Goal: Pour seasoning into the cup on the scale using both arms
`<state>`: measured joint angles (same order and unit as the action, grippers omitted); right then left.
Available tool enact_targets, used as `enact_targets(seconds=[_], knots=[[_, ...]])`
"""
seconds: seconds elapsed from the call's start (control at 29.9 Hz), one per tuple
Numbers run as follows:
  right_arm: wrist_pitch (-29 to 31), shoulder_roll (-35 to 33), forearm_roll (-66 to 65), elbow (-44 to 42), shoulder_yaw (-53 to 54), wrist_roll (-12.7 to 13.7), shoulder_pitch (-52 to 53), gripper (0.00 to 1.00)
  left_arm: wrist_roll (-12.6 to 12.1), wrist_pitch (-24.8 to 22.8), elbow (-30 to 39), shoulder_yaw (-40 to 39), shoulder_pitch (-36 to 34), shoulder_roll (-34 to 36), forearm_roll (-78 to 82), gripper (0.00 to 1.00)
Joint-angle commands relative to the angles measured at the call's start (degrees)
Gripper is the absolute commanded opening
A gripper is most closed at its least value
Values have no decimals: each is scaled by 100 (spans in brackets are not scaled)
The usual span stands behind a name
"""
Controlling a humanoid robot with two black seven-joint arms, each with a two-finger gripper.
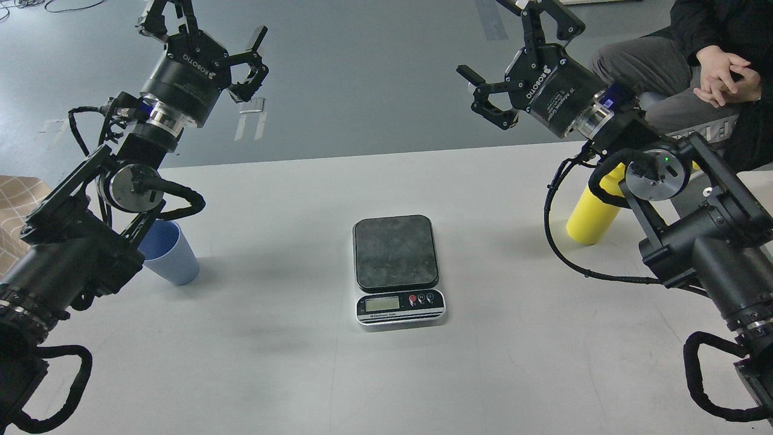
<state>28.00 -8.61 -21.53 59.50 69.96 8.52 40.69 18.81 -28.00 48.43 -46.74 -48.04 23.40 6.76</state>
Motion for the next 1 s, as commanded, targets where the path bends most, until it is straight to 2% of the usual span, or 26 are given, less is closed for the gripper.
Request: enact_targets(seconds=[0.0, 0.97], knots=[[0, 0, 0, 9, 0, 0, 0, 100, 0, 0, 0, -20, 5, 6, 0, 98], [0, 0, 0, 27, 9, 0, 0, 100, 8, 0, 0, -11, 5, -2, 0, 98]])
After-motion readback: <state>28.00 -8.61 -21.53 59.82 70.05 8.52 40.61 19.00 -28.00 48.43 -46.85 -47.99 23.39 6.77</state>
